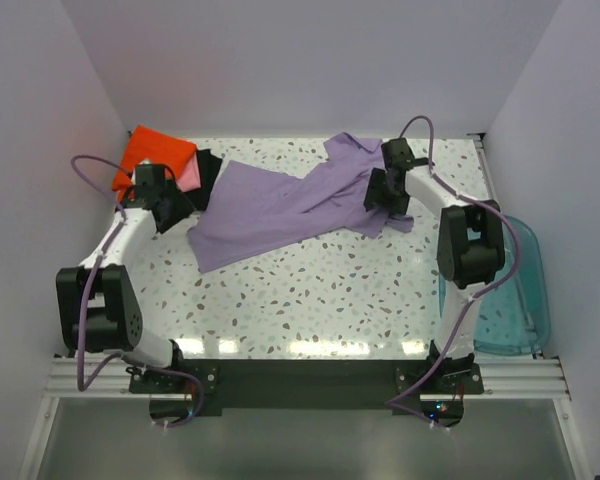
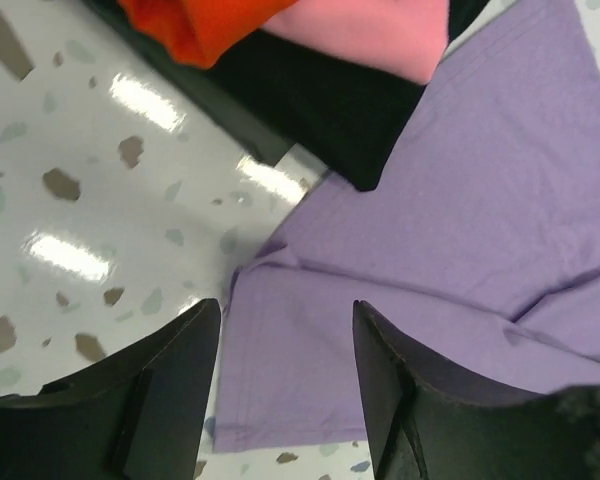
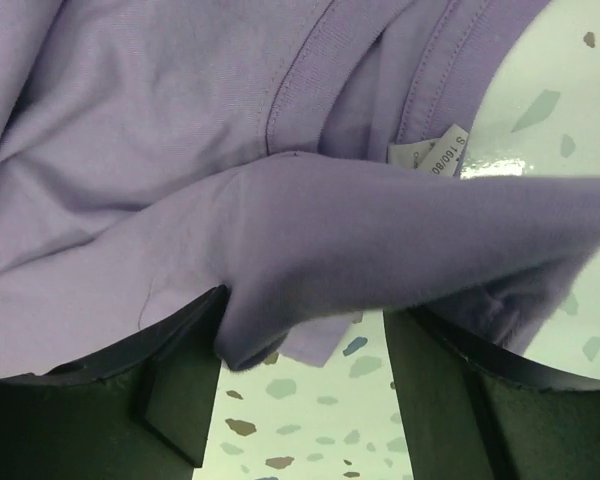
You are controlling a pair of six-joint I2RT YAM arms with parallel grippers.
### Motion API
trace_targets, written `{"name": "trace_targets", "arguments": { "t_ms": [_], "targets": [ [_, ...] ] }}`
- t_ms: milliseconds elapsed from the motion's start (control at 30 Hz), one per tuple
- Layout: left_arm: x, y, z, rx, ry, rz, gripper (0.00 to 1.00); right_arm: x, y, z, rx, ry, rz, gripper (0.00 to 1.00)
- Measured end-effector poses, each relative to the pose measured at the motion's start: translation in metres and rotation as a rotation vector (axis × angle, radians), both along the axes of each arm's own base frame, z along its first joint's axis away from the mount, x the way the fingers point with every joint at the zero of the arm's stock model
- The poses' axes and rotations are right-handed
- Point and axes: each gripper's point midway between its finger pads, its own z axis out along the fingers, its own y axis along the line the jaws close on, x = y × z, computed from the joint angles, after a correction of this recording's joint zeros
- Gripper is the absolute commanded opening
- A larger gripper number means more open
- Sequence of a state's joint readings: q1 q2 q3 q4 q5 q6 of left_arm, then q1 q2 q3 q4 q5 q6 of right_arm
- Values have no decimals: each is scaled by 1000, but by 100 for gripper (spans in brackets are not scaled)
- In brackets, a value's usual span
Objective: Fold and stack the t-shirts
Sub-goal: Flatten the tshirt out
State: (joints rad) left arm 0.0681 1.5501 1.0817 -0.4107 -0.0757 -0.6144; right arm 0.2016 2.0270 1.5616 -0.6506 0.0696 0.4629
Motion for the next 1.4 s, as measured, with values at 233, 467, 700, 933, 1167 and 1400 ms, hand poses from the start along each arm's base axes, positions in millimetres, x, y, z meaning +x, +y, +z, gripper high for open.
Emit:
{"name": "trace_targets", "arguments": {
  "t_ms": [233, 467, 700, 933, 1167, 1400],
  "targets": [
    [-88, 5, -22, 7, 27, 115, 57, -14, -8, 19, -10, -46, -13, 66],
    [-121, -24, -61, -13, 129, 102, 58, -16, -13, 44, -14, -111, -28, 66],
    [-125, -50, -78, -8, 190, 73, 58, -16, -13, 46, -13, -118, -29, 66],
    [-121, -42, -89, 29, 219, 128, 53, -16, -13, 44, -10, -118, -28, 66],
    [-100, -45, -90, 28, 194, 125, 31, -14, -13, 45, -8, -124, -27, 66],
    [-98, -44, -91, 42, 198, 107, 0, -13, -12, 45, -4, -128, -25, 66]
  ]
}}
